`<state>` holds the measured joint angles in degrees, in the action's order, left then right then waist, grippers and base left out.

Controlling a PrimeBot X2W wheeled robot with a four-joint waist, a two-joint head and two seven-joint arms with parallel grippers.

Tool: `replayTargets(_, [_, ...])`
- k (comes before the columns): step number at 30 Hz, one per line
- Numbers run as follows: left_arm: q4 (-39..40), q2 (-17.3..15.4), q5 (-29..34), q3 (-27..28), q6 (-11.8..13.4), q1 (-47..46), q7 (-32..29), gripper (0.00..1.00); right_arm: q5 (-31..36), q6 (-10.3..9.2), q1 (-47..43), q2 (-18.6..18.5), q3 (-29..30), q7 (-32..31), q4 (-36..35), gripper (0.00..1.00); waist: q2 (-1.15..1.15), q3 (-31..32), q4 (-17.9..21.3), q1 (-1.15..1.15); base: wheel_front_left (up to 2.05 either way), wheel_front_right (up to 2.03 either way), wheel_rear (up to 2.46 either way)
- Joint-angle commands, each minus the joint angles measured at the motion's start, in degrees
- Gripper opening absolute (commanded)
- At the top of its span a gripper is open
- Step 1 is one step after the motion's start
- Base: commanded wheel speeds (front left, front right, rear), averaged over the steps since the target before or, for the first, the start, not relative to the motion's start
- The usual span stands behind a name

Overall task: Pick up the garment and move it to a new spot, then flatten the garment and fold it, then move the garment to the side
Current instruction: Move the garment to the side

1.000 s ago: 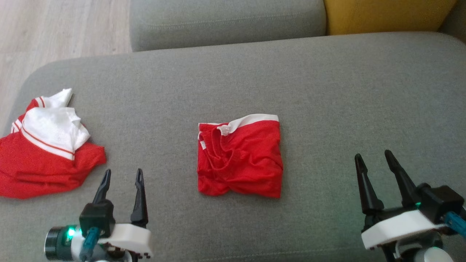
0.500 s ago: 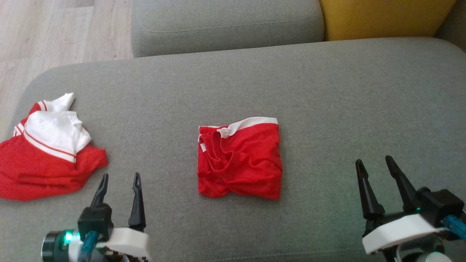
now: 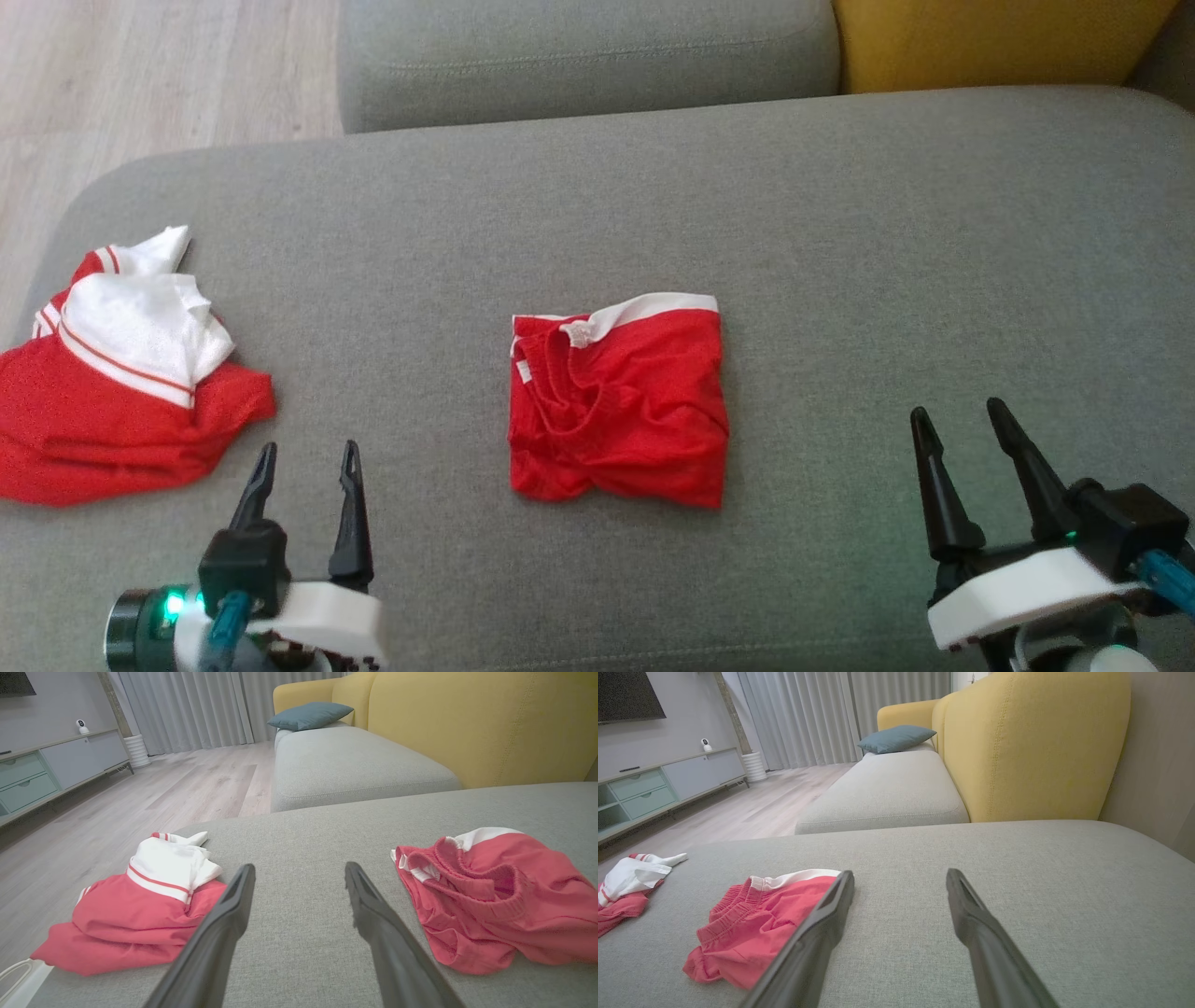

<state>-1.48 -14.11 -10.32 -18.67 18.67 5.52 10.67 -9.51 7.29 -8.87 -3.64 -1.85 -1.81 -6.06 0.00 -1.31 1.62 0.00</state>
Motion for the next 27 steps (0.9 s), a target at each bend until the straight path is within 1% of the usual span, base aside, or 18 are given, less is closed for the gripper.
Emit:
replayTargets(1, [2.20,-1.04,-0.06,1.78,0.33,-3.40,0.46,1.00,0.08,0.20,2.41,-0.12,-1.10,-0.04,-2.09,1.00,0.00,-0.39,-0.21,0.00,0.00,0.00,0.00])
replayTargets(6, [2.62,-0.99,0.10,1.57,0.10,-5.25,1.06,1.00,-0.46,0.20,4.32,-0.27,-1.65,-0.74,-0.64,1.00,0.00,-2.51,-1.27,0.00,0.00,0.00,0.00])
replayTargets(11, [2.64,-0.41,0.33,1.33,-0.17,-8.37,2.05,1.00,-2.22,0.20,8.57,-0.33,-3.64,-2.12,3.31,1.00,0.00,-5.71,-3.42,0.00,0.00,0.00,0.00])
replayTargets(16, [1.98,0.52,0.62,1.28,-0.30,-11.59,3.25,1.00,-5.05,0.20,14.45,-0.61,-6.87,-4.48,10.19,1.00,0.00,-8.56,-5.95,0.00,0.00,0.00,0.00])
replayTargets(17, [1.98,0.52,0.62,1.28,-0.30,-11.59,3.25,1.00,-5.05,0.20,14.45,-0.61,-6.87,-4.48,10.19,1.00,0.00,-8.56,-5.95,0.00,0.00,0.00,0.00])
replayTargets(22, [0.74,1.57,0.99,0.76,-0.95,-14.35,3.99,1.00,-7.29,0.20,19.94,-0.64,-9.29,-8.10,18.12,1.00,0.00,-10.36,-8.31,0.00,0.00,0.00,0.00])
replayTargets(27, [-0.26,2.54,1.21,0.52,-1.46,-15.68,4.25,1.00,-10.09,0.20,23.98,-0.83,-11.11,-14.23,24.65,1.00,0.00,-11.15,-9.78,0.00,0.00,0.00,0.00])
